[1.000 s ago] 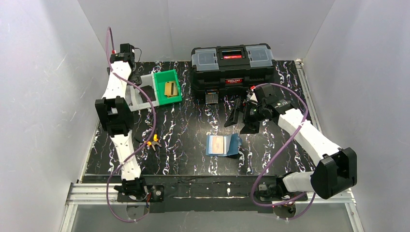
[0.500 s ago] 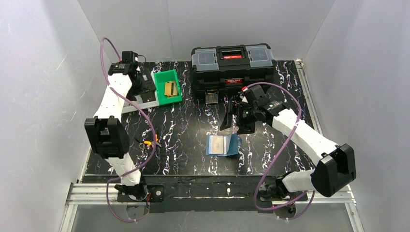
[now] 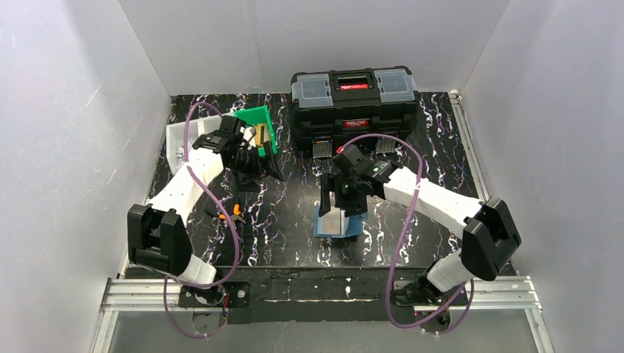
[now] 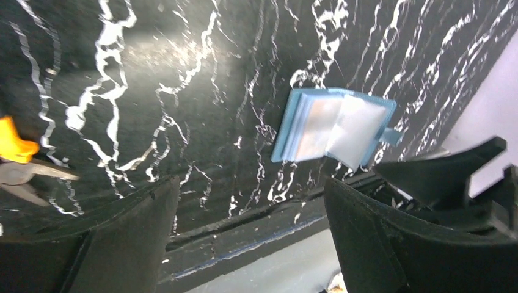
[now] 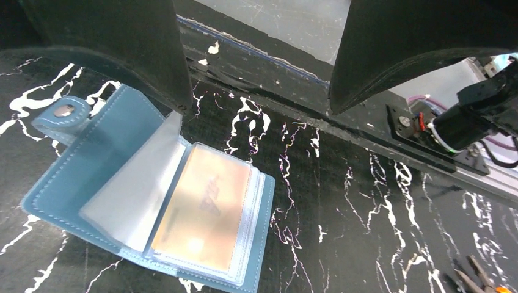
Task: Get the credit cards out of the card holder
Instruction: Remove the credit card from the card holder.
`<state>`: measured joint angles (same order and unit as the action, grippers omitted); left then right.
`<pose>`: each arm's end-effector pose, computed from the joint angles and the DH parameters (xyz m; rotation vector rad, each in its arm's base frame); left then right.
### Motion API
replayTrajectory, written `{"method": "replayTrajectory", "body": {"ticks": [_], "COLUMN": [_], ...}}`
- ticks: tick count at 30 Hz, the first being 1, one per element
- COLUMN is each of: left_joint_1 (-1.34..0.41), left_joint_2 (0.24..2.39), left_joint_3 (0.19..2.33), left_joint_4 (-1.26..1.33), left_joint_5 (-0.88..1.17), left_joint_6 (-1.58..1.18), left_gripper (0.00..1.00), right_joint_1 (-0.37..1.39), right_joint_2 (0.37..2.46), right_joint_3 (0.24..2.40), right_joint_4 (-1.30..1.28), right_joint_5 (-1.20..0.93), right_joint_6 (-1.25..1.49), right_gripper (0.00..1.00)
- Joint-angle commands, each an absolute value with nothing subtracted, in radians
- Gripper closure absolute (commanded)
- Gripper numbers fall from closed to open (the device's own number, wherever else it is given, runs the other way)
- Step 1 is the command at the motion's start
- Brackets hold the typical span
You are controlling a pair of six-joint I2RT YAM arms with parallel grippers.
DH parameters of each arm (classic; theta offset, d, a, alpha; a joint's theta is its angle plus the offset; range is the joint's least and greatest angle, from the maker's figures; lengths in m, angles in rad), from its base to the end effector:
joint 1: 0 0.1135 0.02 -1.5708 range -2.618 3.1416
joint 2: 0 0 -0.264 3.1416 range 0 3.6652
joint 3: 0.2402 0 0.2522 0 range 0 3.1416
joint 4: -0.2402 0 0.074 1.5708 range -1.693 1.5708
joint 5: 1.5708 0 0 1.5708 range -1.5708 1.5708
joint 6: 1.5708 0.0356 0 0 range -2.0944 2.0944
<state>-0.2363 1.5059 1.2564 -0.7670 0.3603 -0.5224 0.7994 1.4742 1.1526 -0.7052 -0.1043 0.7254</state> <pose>0.3000 -0.0851 0.2834 -0.2432 2.6574 -0.7316 0.2082 0.2195 0.2621 -0.1417 2.7459 0.6334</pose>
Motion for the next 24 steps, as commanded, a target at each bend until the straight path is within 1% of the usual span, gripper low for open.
{"method": "replayTrajectory", "body": {"ticks": [1, 8, 13, 17, 24], "left_joint_1": [-0.286, -0.37, -0.413, -0.416, -0.416], "left_joint_2": [1.429, 1.447, 1.462, 1.473, 1.496], "left_joint_3": [1.205, 1.138, 1.109, 1.114, 1.132], "left_joint_4": [-0.741, -0.697, -0.651, -0.647, -0.675], "left_joint_5": [0.442, 0.451, 0.454, 0.452, 0.445], "left_joint_6": [-0.56, -0.591, -0.633, -0.63, -0.596], "left_gripper": [0.12, 0.14, 0.15, 0.15, 0.15], "right_joint_1": [0.83, 0.827, 0.822, 0.827, 0.843], "right_joint_2": [1.522, 1.579, 1.637, 1.688, 1.745], "right_joint_3": [1.197, 1.165, 1.169, 1.206, 1.242], "right_joint_4": [-0.688, -0.66, -0.66, -0.702, -0.725], "right_joint_5": [-0.052, -0.05, -0.042, 0.011, 0.056], "right_joint_6": [0.764, 0.753, 0.733, 0.733, 0.727], "right_gripper": [0.14, 0.24, 0.27, 0.29, 0.29]}}
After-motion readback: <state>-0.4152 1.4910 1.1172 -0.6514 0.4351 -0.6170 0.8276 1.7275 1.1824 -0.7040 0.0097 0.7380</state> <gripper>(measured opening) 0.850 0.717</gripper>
